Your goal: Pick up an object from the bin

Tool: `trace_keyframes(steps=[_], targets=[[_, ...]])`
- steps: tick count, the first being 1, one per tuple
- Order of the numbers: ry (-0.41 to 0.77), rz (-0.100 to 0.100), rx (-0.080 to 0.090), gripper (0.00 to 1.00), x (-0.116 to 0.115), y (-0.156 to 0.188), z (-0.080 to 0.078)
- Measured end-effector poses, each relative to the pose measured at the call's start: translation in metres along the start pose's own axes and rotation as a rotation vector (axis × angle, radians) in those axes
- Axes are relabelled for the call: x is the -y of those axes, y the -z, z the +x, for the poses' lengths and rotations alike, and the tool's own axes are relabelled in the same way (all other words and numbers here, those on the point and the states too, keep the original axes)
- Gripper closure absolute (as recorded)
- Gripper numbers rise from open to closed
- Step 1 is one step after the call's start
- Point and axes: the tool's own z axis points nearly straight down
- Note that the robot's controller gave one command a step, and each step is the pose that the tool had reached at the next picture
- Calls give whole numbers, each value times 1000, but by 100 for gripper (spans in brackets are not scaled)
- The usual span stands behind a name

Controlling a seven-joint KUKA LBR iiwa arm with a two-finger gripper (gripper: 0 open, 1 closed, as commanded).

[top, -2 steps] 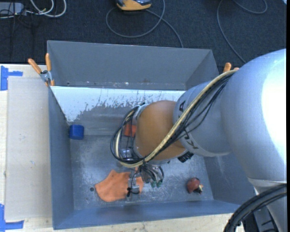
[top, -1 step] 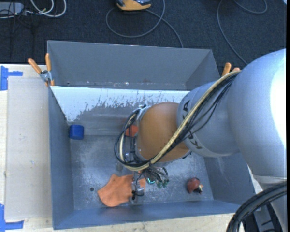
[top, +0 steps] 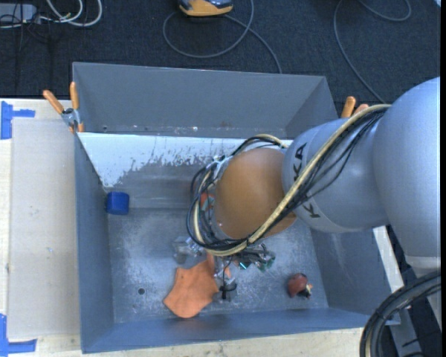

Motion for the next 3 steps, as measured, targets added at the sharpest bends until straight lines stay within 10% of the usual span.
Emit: trace_keyframes(steps=[1, 2, 3], targets=[[362, -1, 0, 0, 15, 1, -6], [175, -2, 1, 100, -40, 1, -42], [173, -2, 1, 100, -39, 1, -42]])
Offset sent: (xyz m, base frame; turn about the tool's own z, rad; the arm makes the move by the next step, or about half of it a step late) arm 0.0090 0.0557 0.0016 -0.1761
